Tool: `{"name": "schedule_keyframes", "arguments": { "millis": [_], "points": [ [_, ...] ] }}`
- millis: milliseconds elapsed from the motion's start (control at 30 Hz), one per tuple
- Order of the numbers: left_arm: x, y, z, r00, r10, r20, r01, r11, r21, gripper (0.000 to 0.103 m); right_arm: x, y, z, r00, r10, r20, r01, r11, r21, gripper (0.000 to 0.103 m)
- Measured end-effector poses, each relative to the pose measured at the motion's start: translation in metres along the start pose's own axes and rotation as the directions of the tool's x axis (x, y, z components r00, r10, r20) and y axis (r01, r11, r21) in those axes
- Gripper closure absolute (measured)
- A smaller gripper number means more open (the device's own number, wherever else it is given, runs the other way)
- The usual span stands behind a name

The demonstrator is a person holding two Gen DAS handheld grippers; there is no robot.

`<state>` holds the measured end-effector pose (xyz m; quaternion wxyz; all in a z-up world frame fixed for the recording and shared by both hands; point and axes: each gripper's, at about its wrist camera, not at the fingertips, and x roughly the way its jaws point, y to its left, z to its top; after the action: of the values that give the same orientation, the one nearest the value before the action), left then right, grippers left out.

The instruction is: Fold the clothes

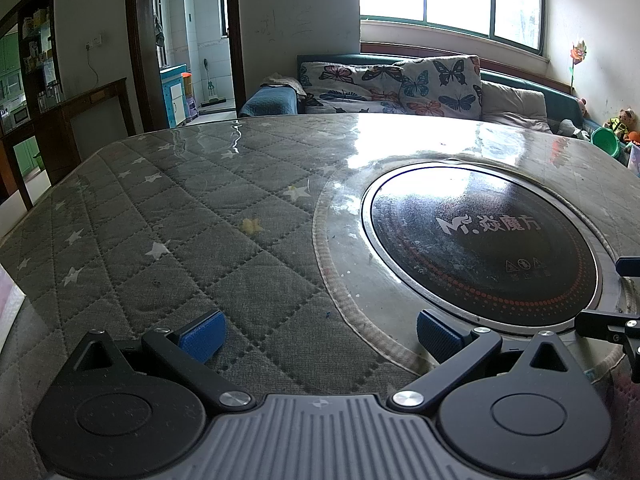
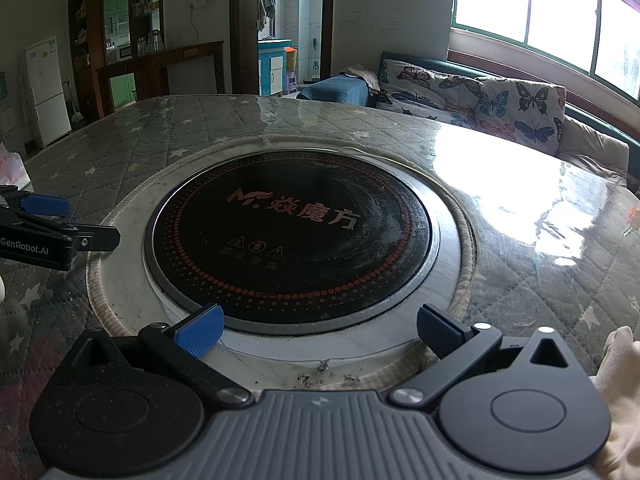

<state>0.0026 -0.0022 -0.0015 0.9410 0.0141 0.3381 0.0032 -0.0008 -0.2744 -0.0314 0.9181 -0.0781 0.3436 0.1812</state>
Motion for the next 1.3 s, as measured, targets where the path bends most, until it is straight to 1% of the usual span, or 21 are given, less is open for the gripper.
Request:
{"name": "schedule_keyframes", "arguments": {
  "millis": [533,767,900,1033,1300],
  "points": [
    [-0.001,0.001,0.001,1.000,0.003,-0.004,-0.002,1.000,0.004,0.000,0.000,0.004,0.001,1.000,0.003,-0.002,-0.003,1.000,-0.003,0.000],
    [-0.005,-0.003,0.005,1.000,0.014,-0.004,-0.014,1.000,0.002,0.000,-0.004,0.004,0.001,1.000,0.000,0.015,0.000,1.000,0.010,0.000],
    [-0.011,-0.006,0.008,1.000,-0.005,-0.005,0.005,1.000,-0.002,0.000,-0.011,0.005,-0.001,1.000,-0.024,0.012,0.024,1.000,0.016,0.000],
    [-0.018,-0.014,0.008,1.000,-0.020,-0.018,0.020,1.000,0.018,0.000,-0.023,0.007,-0.004,0.998,-0.061,0.027,0.061,0.998,0.008,0.000],
    [-0.033,-0.036,0.007,0.995,-0.095,-0.034,0.097,0.993,0.059,0.000,-0.053,0.006,-0.014,0.993,-0.111,0.030,0.111,0.994,0.017,0.000]
  ]
}}
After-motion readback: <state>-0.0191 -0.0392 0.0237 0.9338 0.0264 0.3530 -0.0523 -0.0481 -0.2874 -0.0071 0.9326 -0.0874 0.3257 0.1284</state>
